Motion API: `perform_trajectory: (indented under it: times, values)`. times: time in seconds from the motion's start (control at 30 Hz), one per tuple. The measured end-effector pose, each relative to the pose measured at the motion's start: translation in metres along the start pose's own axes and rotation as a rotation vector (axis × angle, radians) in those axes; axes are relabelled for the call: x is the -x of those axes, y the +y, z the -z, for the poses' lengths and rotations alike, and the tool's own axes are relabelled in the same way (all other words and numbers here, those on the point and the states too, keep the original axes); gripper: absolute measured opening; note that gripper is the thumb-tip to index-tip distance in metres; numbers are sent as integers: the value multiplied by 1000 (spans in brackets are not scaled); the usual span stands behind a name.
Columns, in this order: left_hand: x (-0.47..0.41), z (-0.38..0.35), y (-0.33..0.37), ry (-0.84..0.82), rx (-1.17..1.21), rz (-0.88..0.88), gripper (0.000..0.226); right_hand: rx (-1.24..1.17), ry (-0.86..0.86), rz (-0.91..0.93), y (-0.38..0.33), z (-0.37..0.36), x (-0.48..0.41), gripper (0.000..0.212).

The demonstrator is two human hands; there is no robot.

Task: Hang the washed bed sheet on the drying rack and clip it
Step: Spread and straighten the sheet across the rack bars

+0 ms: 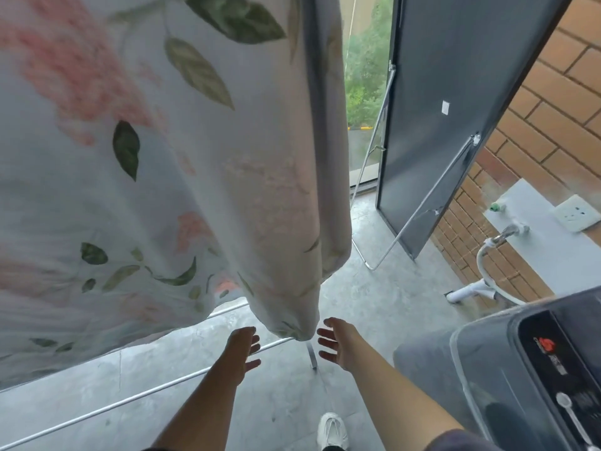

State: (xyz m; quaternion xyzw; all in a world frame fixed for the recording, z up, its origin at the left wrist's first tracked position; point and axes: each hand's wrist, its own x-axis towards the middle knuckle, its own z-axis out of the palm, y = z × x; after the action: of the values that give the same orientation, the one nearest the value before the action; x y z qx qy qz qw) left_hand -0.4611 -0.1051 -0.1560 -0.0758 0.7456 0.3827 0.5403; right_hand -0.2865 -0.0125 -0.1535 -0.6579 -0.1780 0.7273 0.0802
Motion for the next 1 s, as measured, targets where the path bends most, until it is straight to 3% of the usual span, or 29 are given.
perform_trajectory:
  times: [0.23, 0.33, 0.43, 0.5, 0.63, 0.83, 0.93, 1.0]
  values:
    - [-83, -12, -40, -87, 331, 49, 23, -244, -28, -24, 38, -6, -85, 46]
    - [-111, -15, -51, -193, 451, 2, 39, -320, -101, -9, 55, -6, -125, 54]
    - [-124, -19, -52, -261, 452, -100, 14, -326, -216, 42, 64, -9, -142, 41]
    - [-135, -21, -57, -199, 403, -142, 10, -322, -208, 105, 68, -9, -153, 22]
    - [-151, -27, -66, -50, 296, -198, 16, -256, -43, 186, 76, -11, -171, 7]
    - [-175, -33, -70, 139, 128, -250, 28, -180, 156, 201, 86, -18, -196, 16]
    - [-182, -30, -68, 254, 58, -254, 33, -125, 109, 116, 93, -19, -197, 13]
    - [-182, -27, -64, 227, 98, -241, 30, -107, 37, 81, 95, -16, -190, 18]
